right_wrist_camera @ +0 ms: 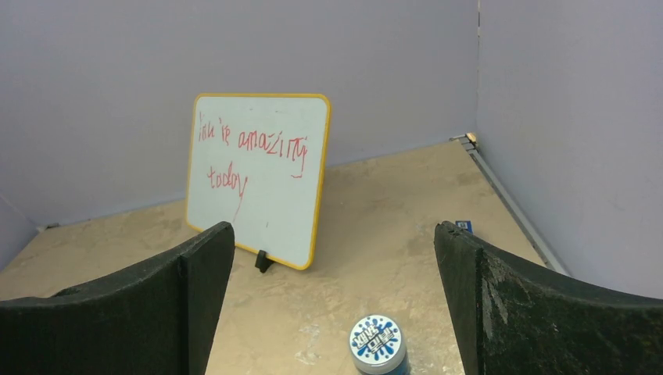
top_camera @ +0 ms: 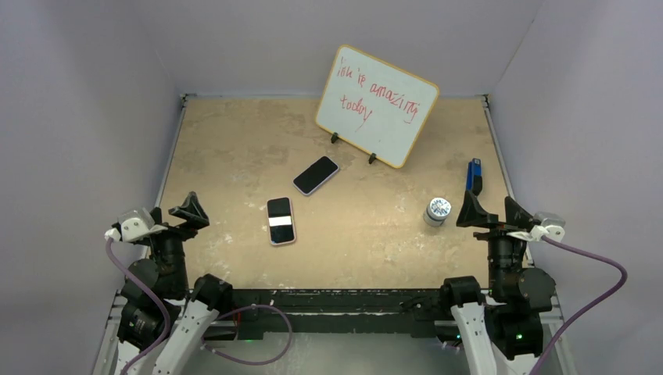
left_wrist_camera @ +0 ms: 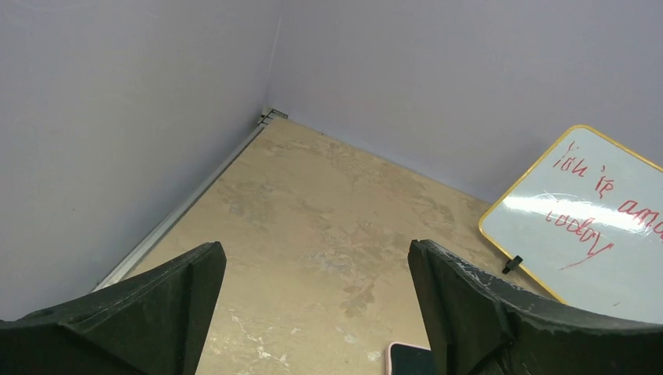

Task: Take the phone out of the phone case
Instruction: Pick up the phone at the center of the board.

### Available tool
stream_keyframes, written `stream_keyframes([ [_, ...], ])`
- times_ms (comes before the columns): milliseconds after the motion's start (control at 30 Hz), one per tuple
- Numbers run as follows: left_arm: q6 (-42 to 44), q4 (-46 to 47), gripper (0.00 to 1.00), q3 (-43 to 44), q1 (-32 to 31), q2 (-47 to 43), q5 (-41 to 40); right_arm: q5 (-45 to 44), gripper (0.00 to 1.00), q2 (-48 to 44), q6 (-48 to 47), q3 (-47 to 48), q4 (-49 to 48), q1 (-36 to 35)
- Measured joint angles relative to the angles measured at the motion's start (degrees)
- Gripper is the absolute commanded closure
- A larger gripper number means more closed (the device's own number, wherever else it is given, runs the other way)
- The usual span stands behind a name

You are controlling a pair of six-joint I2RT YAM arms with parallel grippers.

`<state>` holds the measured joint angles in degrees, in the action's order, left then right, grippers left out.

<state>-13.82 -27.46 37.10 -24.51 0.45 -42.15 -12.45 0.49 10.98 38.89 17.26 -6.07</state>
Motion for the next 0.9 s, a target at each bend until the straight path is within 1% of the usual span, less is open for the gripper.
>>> stream_keyframes([
  [200, 0.0, 0.0, 0.07, 0.0, 0.0, 0.0, 0.9, 0.0, 0.01, 0.0, -0.3, 0.0, 0.0, 0.0],
  [367, 0.2, 0.0, 0.01, -0.2, 0.0, 0.0, 2.5, 0.0, 0.01, 0.0, -0.5, 0.0, 0.0, 0.0],
  [667, -0.6, 0.0, 0.00, -0.3, 0.0, 0.2, 8.0, 0.0, 0.01, 0.0, -0.6, -0.2, -0.1, 0.0],
  [767, -2.2, -0.6, 0.00, 1.3, 0.0, 3.5, 11.3, 0.3, 0.01, 0.0, -0.6, -1.0, -0.3, 0.0],
  [900, -4.4, -0.9, 0.00, 4.7, 0.0, 12.7, 17.6, 1.5, 0.01, 0.0, -0.6, -1.9, -0.2, 0.0],
])
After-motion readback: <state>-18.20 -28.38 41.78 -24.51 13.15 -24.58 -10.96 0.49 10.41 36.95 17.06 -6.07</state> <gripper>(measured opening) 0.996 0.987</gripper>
